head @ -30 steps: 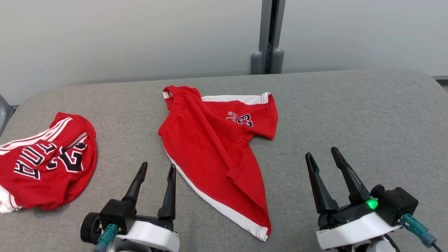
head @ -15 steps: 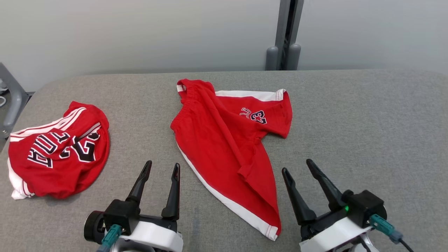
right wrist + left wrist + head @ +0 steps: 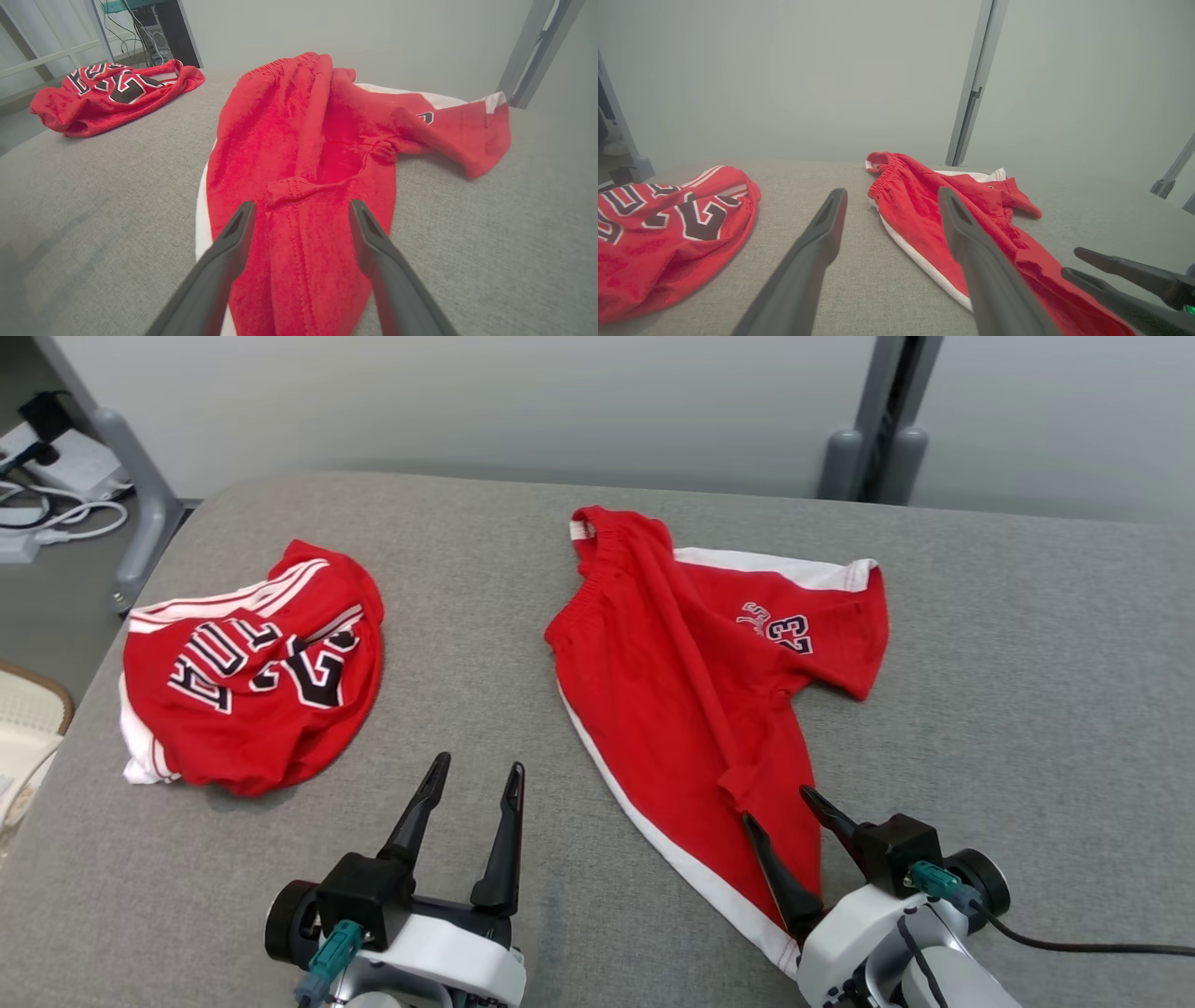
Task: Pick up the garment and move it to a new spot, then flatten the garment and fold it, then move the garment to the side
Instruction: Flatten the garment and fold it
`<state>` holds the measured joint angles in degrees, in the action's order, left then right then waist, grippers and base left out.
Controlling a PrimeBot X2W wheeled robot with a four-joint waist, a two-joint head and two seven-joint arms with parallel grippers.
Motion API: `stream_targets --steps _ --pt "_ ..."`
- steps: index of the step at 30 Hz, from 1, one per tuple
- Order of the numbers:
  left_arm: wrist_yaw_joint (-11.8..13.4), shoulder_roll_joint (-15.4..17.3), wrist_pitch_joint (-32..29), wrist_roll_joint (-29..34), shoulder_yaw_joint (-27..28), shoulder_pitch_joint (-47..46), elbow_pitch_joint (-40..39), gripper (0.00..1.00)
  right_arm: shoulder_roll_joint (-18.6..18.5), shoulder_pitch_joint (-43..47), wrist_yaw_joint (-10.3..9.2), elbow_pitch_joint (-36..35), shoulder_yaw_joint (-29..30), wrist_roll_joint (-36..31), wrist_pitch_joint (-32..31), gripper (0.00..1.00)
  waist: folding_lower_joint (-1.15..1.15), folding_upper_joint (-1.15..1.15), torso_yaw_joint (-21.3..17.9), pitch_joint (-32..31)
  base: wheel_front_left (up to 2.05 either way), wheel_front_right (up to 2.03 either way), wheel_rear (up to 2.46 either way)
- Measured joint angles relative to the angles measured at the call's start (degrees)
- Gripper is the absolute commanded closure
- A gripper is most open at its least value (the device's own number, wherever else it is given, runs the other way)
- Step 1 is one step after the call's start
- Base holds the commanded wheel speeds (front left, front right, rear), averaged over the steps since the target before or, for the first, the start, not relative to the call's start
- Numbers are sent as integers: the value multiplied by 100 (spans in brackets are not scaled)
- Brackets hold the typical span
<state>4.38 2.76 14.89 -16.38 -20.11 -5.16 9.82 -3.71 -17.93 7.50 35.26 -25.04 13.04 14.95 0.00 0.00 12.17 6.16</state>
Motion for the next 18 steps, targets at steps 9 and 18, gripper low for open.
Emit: stream_targets --steps 9,18 --pt "31 2 1 -56 34 15 49 0 53 -153 0 662 31 22 20 100 0 0 176 38 0 0 0" --pt "23 1 1 -167 -16 18 268 0 89 73 0 179 549 444 21 100 0 0 -15 -32 0 0 0"
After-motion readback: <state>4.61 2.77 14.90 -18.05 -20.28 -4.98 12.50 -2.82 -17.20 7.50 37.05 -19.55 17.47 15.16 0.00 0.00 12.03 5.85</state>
